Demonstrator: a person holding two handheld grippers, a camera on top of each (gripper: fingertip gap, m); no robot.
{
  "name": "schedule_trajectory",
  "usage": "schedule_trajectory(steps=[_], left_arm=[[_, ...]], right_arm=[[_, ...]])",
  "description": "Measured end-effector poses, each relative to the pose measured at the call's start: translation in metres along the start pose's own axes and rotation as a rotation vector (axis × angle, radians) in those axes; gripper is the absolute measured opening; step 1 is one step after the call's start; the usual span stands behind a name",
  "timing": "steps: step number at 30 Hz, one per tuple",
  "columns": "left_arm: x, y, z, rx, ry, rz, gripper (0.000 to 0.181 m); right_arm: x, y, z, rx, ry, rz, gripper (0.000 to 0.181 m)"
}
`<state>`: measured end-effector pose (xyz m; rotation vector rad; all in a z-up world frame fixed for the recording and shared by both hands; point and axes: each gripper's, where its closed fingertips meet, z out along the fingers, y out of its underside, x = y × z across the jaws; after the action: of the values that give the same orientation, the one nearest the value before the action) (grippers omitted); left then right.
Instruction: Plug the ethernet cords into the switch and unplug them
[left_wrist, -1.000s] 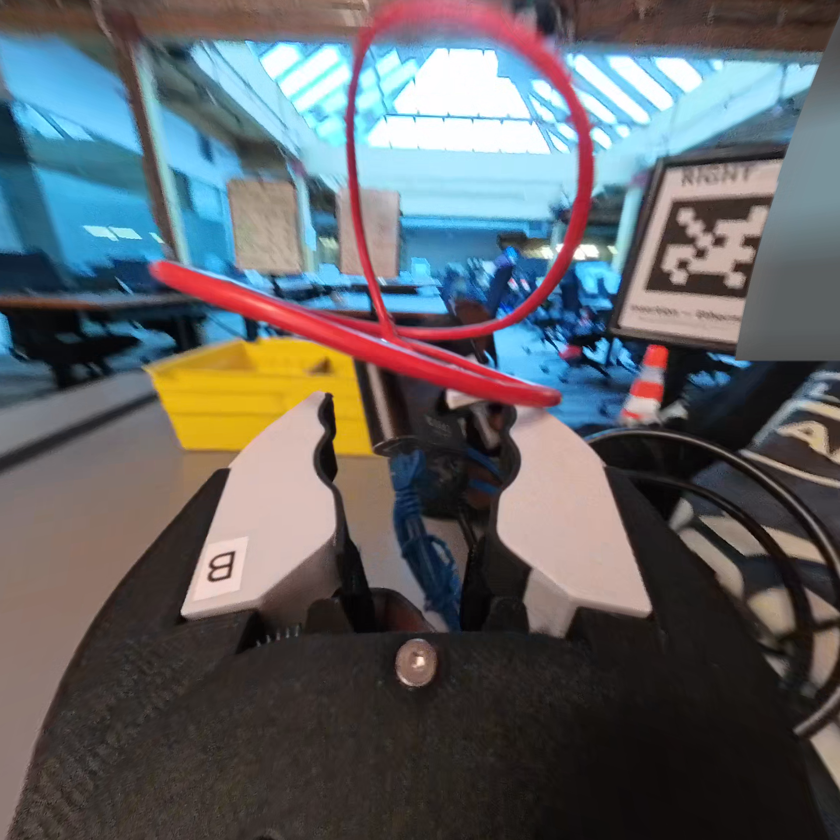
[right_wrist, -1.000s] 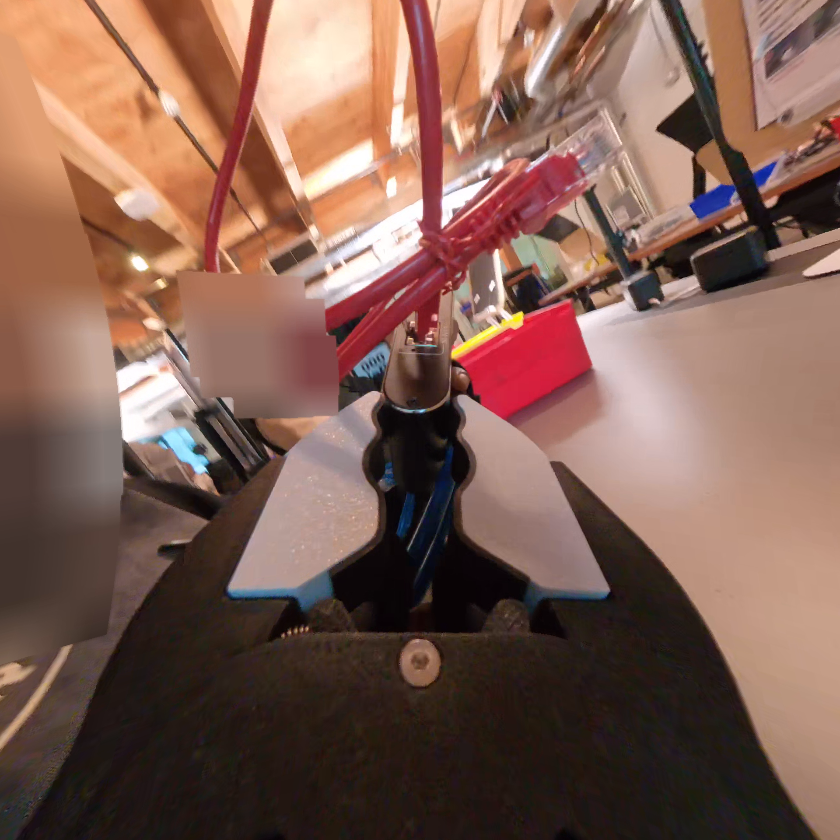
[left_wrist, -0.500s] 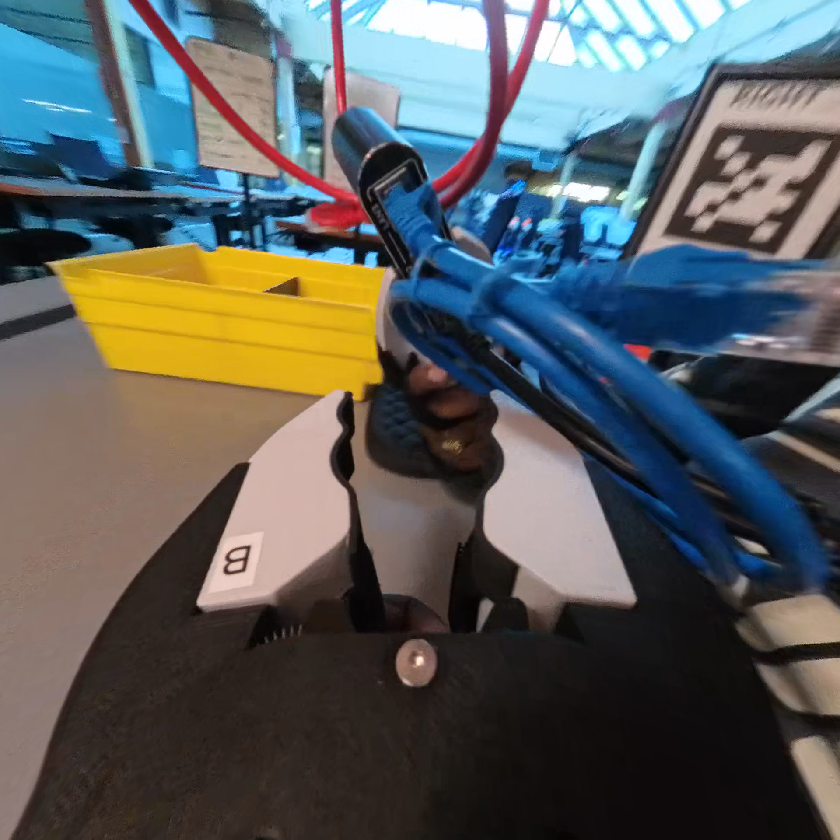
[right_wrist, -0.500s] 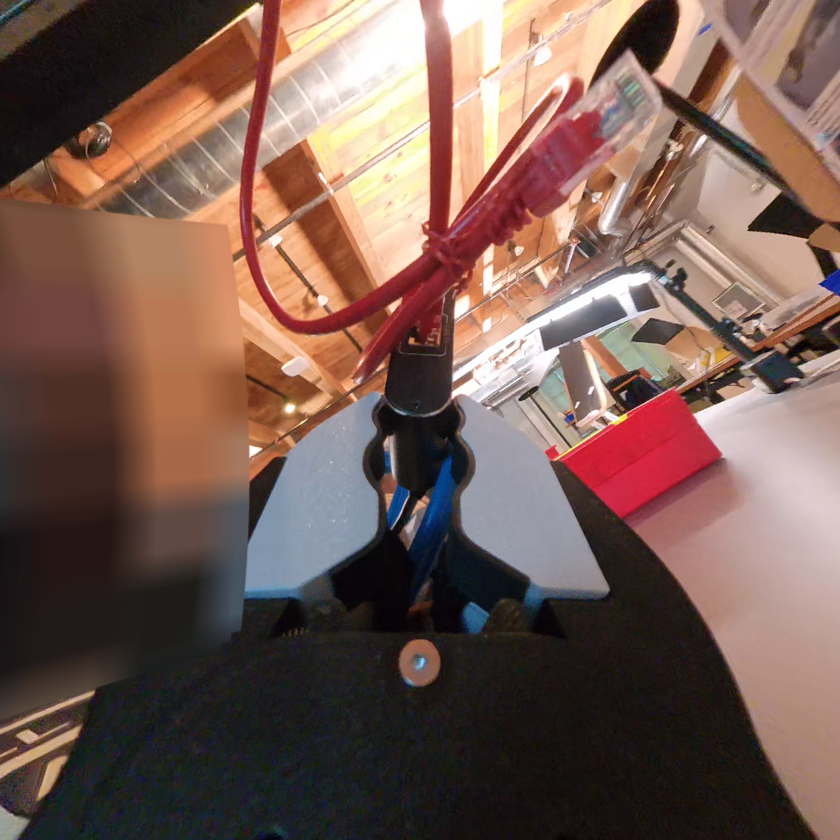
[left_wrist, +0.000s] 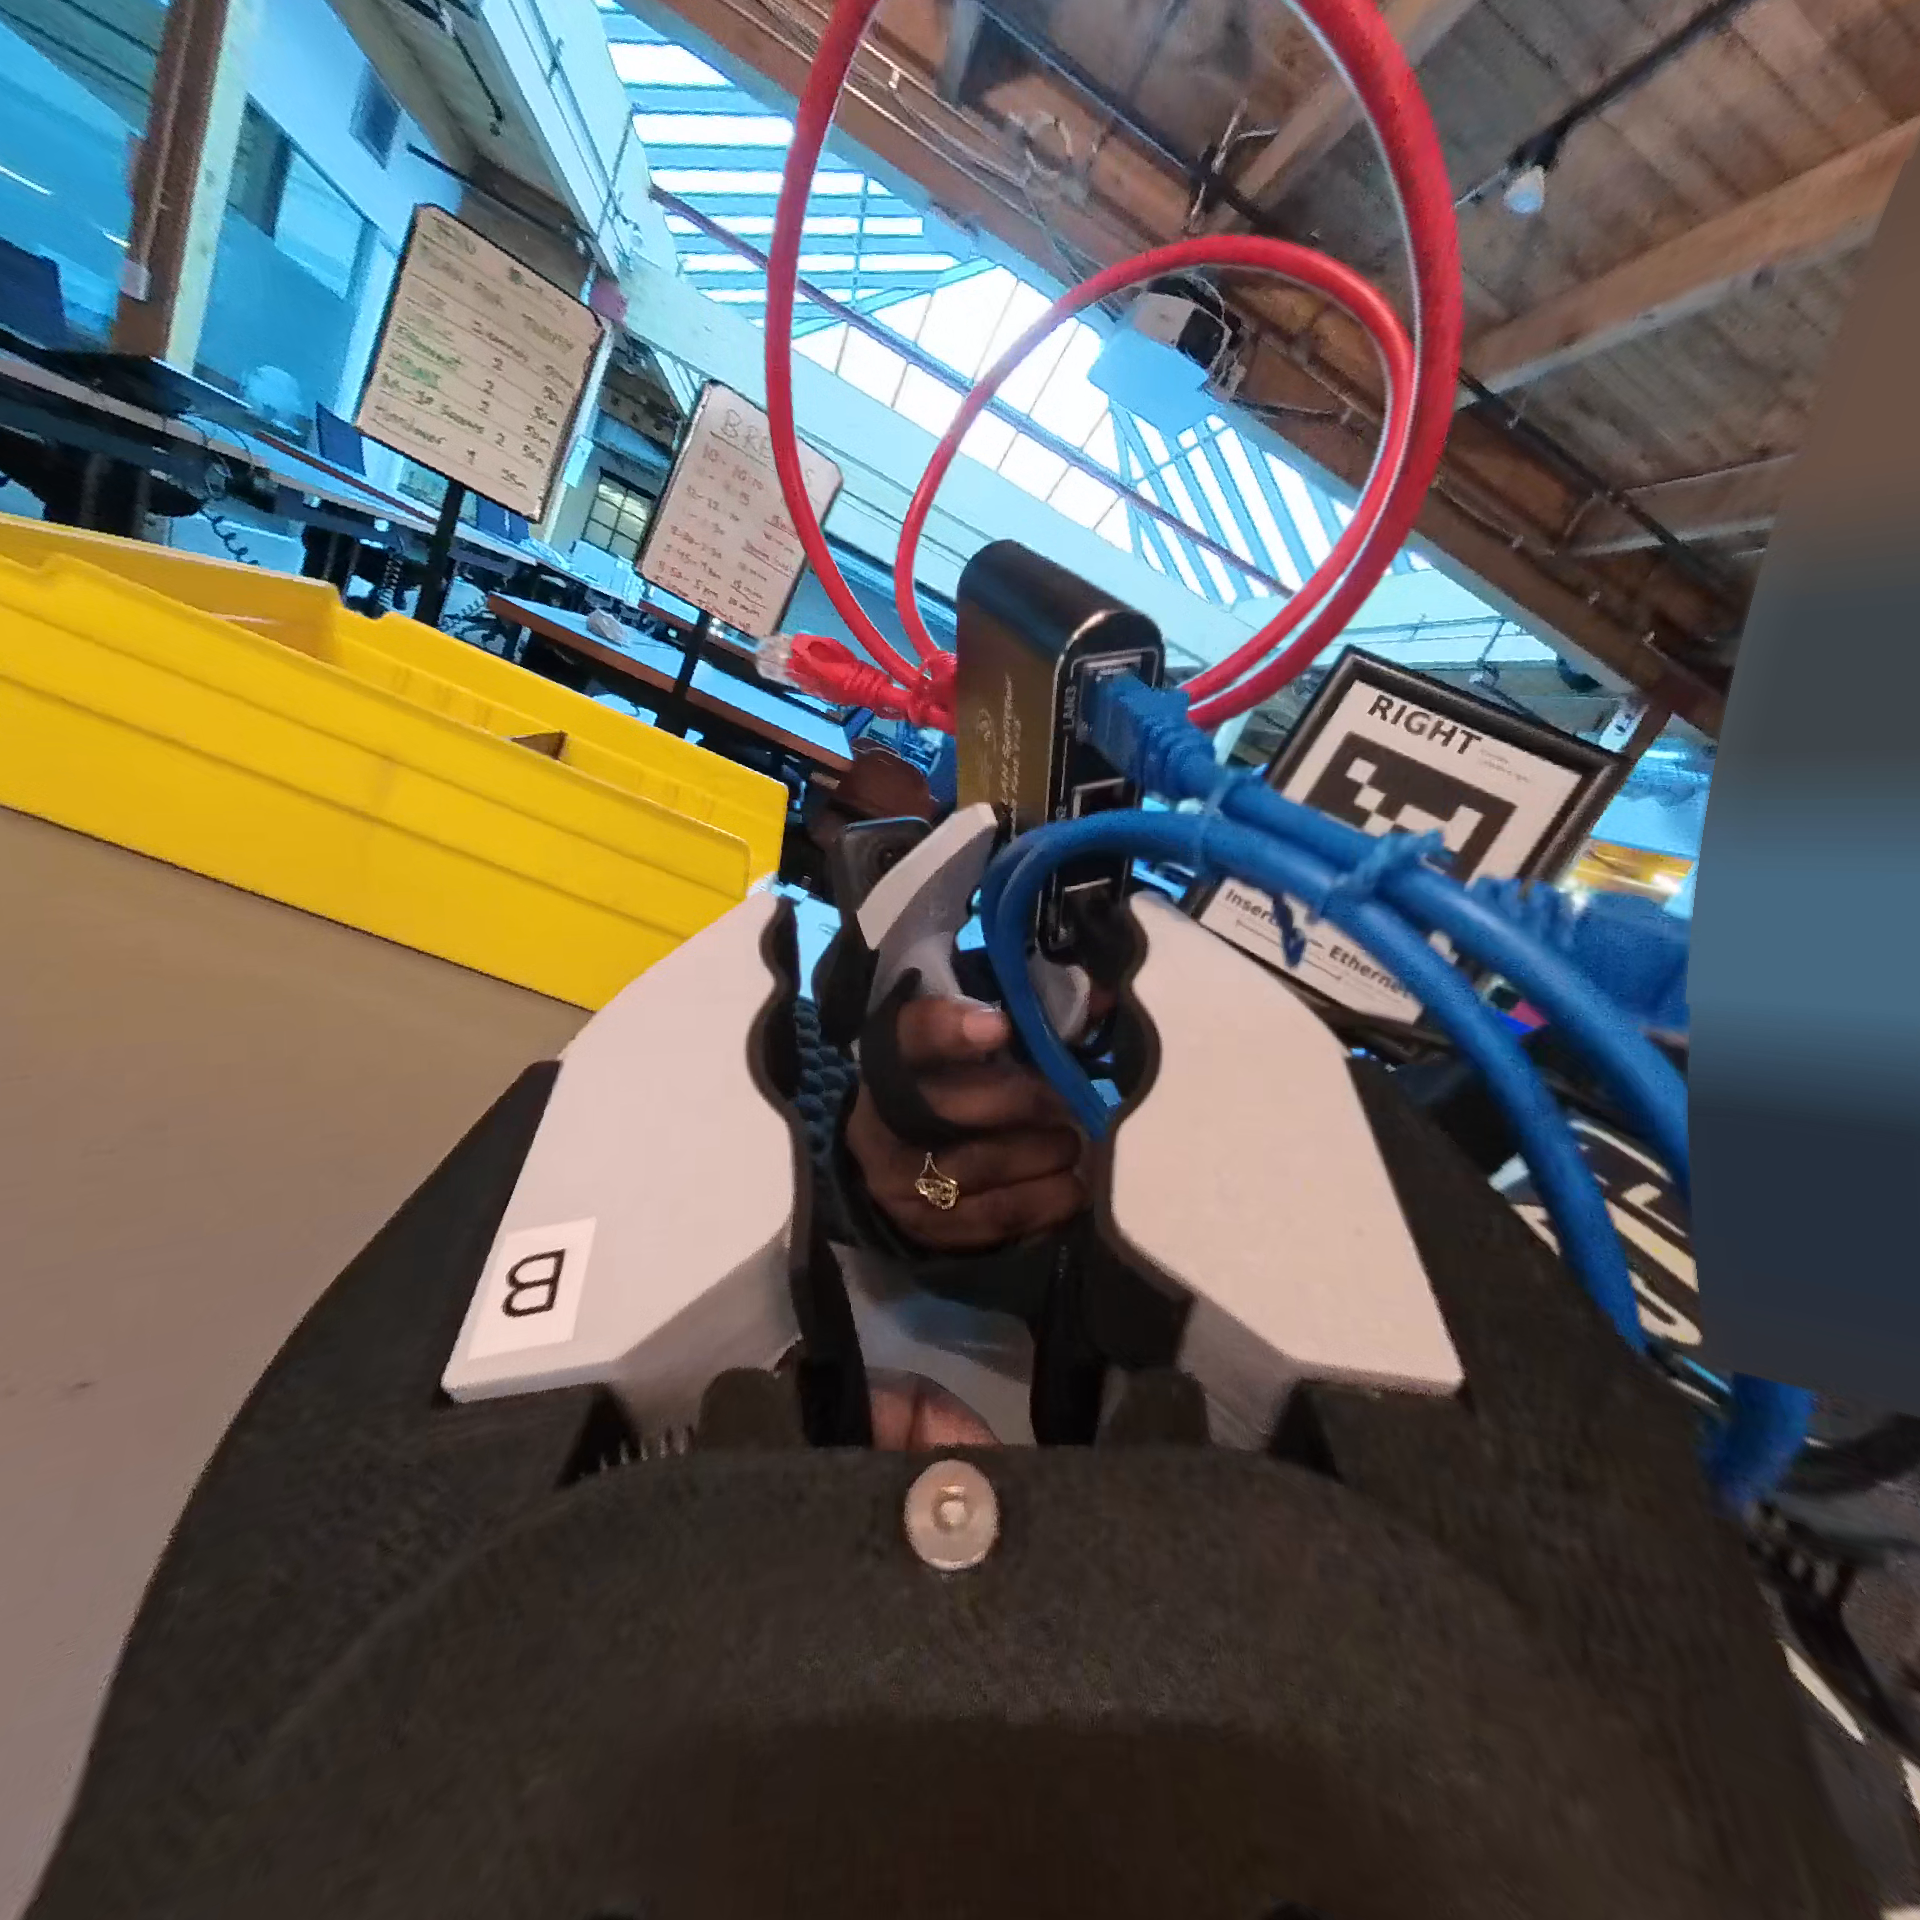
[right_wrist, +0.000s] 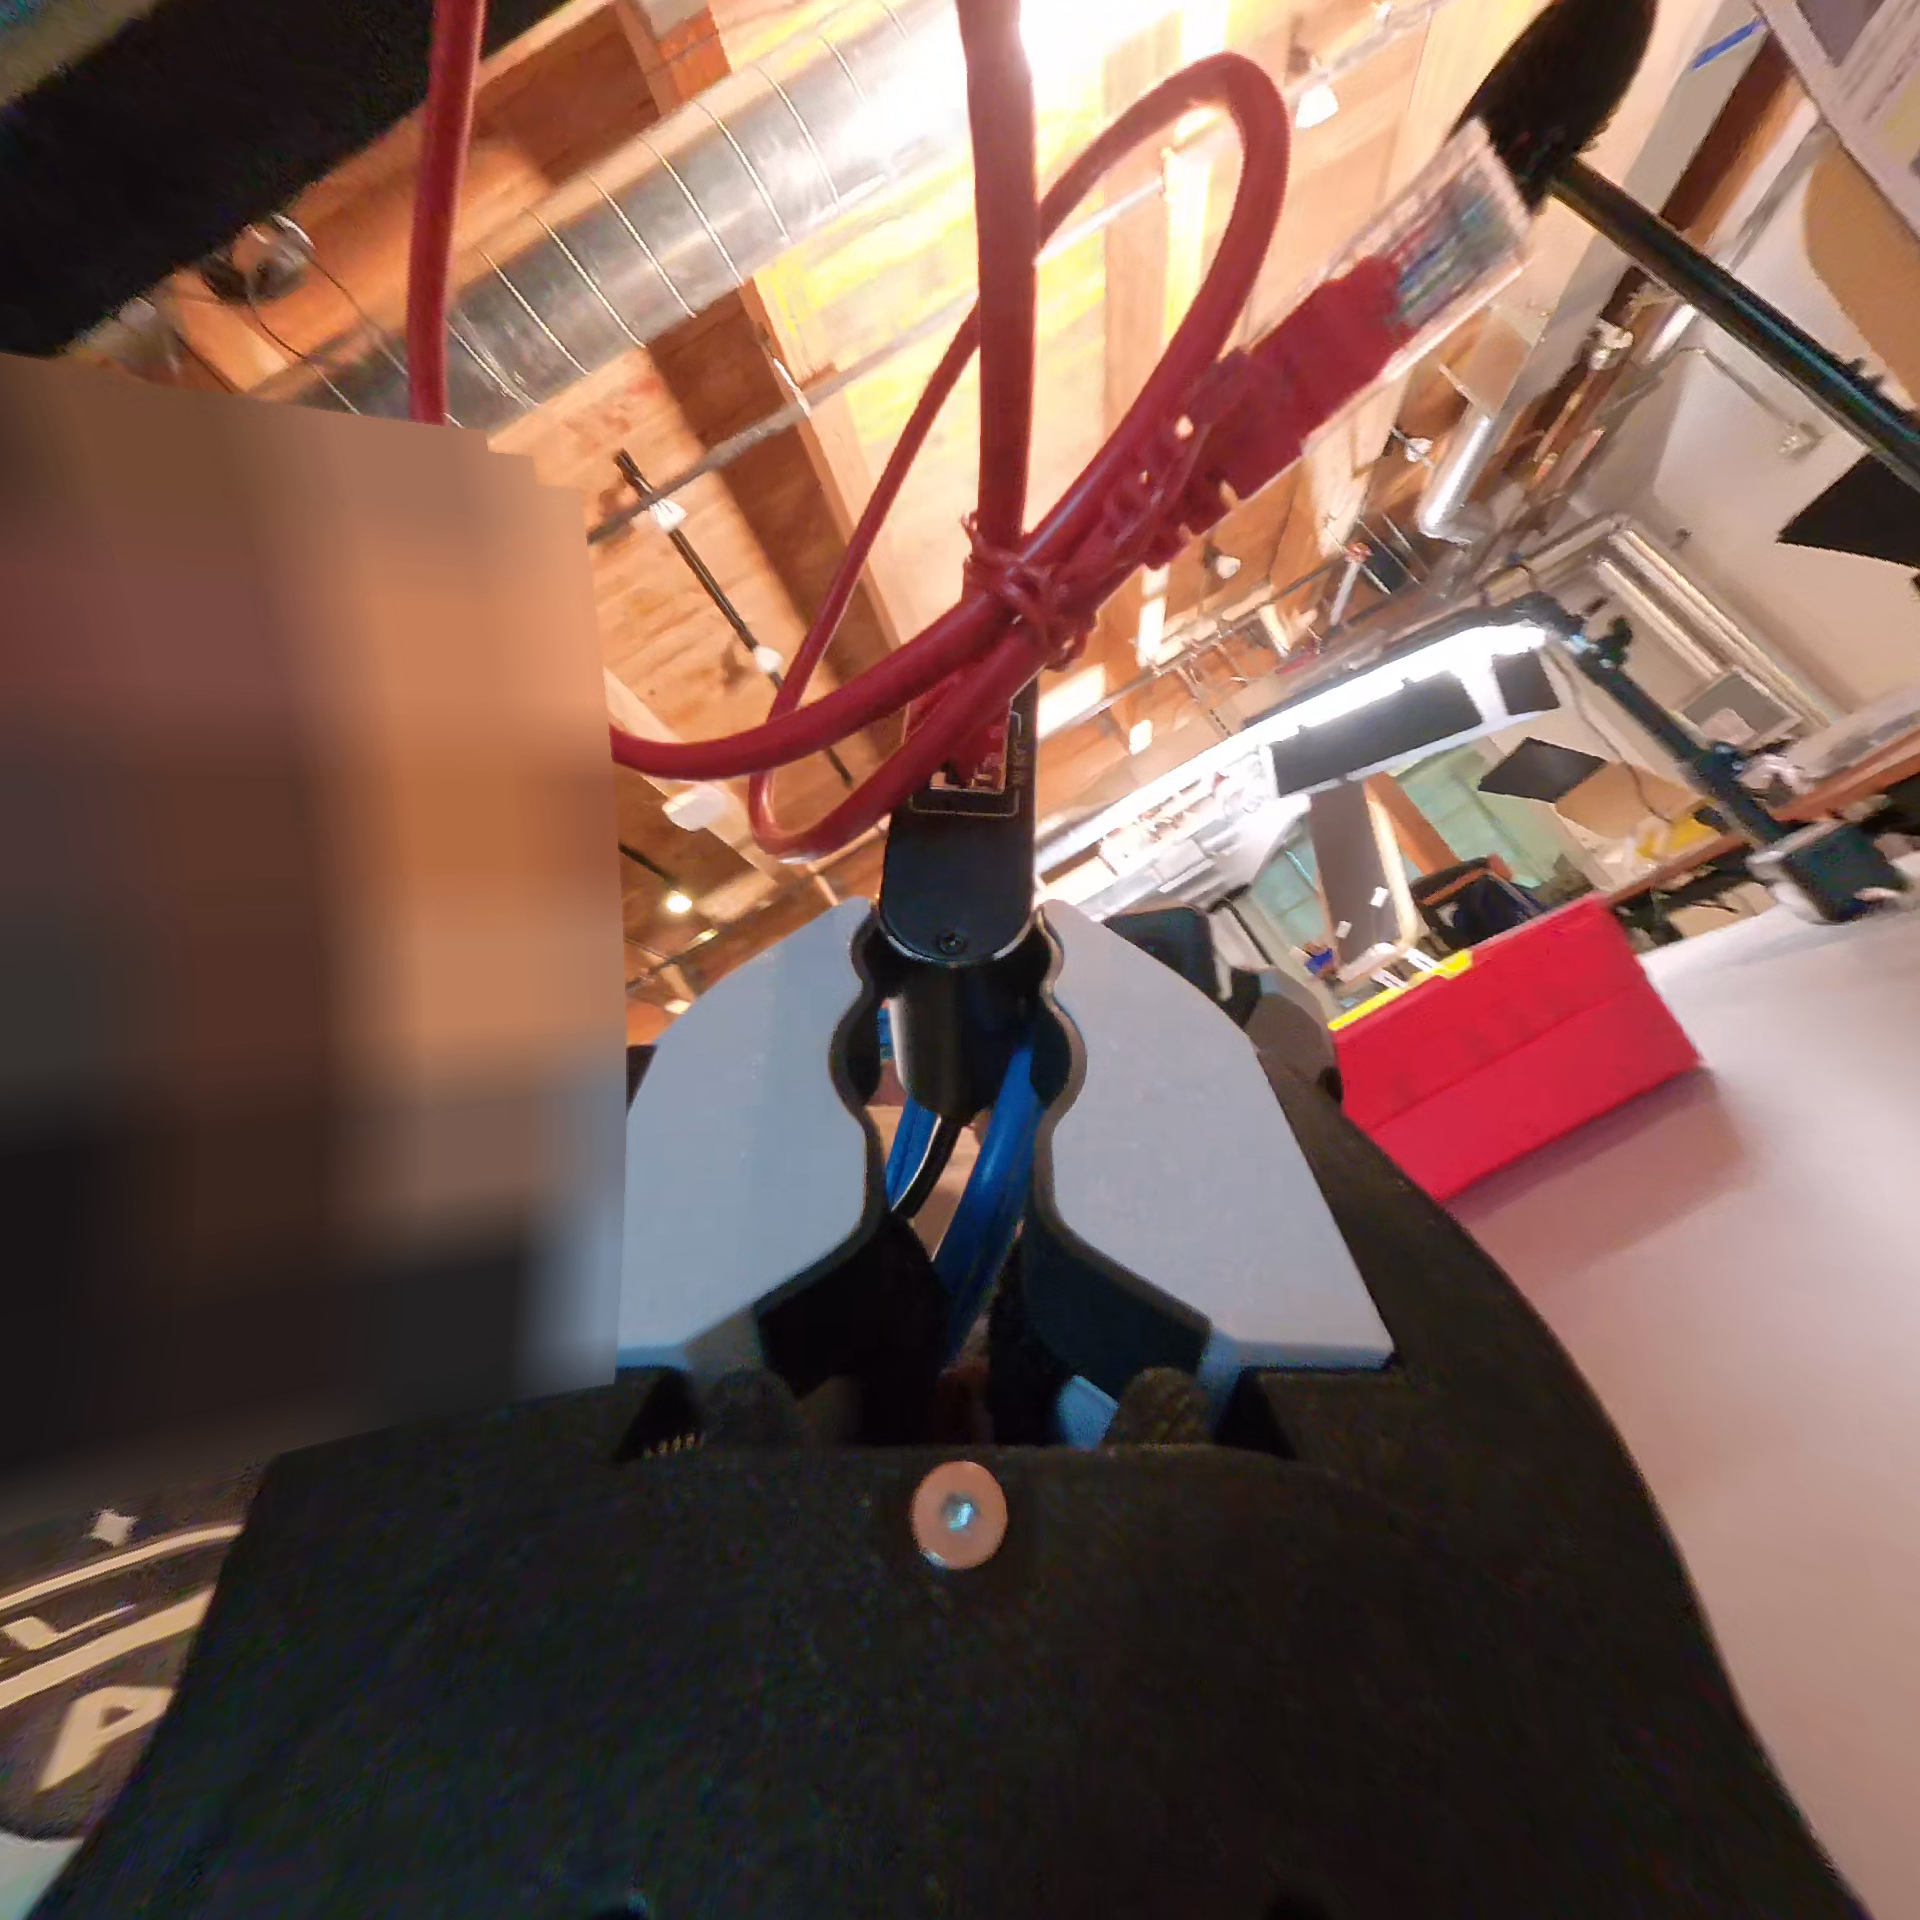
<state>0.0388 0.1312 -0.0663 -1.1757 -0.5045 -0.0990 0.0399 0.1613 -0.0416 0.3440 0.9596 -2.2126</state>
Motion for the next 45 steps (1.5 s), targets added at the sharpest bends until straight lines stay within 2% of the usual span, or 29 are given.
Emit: schedule_trajectory(steps=[1, 4, 7, 9, 11, 12, 17, 19, 23, 26, 28, 31, 34, 38, 45], left_arm=[[0.001, 0.001, 0.001, -0.001, 0.0, 0.008, 0.058], [0.006, 0.003, 0.004, 0.008, 0.016, 0.02, 0.064], [0.011, -0.003, 0.003, 0.063, 0.062, -0.061, 0.066], [0.014, -0.006, 0.0, 0.075, 0.099, -0.084, 0.057], [0.022, -0.005, -0.002, 0.057, 0.165, -0.08, 0.035], [0.024, -0.004, -0.002, 0.045, 0.174, -0.07, 0.03], [0.023, 0.002, 0.0, 0.009, 0.127, 0.047, 0.042], [0.029, 0.0, -0.002, 0.019, 0.147, 0.117, 0.031], [0.026, 0.001, -0.002, 0.014, 0.104, 0.161, 0.029], [0.029, 0.0, -0.004, 0.004, 0.133, 0.127, 0.029], [0.03, 0.001, -0.004, -0.003, 0.141, 0.129, 0.029], [0.034, 0.008, -0.002, -0.044, 0.176, 0.117, 0.029], [0.038, 0.014, 0.0, -0.076, 0.198, 0.133, 0.03], [0.043, 0.01, -0.002, -0.053, 0.224, 0.13, 0.029], [0.041, 0.01, -0.002, -0.049, 0.19, 0.188, 0.031]], right_arm=[[0.003, 0.004, 0.001, -0.017, 0.027, -0.02, 0.024], [0.007, 0.017, 0.006, -0.058, 0.088, -0.094, 0.024], [0.009, 0.032, 0.009, -0.102, 0.131, -0.173, 0.024], [0.011, 0.037, 0.01, -0.126, 0.157, -0.199, 0.024], [0.014, 0.038, 0.009, -0.147, 0.17, -0.19, 0.024], [0.015, 0.038, 0.009, -0.152, 0.175, -0.178, 0.024], [0.012, 0.046, 0.009, -0.178, 0.162, -0.157, 0.024], [0.012, 0.048, 0.01, -0.195, 0.163, -0.159, 0.024], [0.015, 0.047, 0.009, -0.252, 0.196, -0.218, 0.027], [0.009, 0.026, 0.006, -0.195, 0.209, -0.342, 0.037], [0.008, 0.019, 0.004, -0.202, 0.212, -0.352, 0.03], [0.0, 0.024, 0.007, -0.246, 0.141, -0.293, 0.025], [-0.006, 0.022, 0.007, -0.202, 0.088, -0.214, 0.026], [-0.013, 0.019, 0.006, -0.181, 0.028, -0.16, 0.027], [-0.009, 0.016, 0.002, -0.171, 0.087, -0.281, 0.017]])
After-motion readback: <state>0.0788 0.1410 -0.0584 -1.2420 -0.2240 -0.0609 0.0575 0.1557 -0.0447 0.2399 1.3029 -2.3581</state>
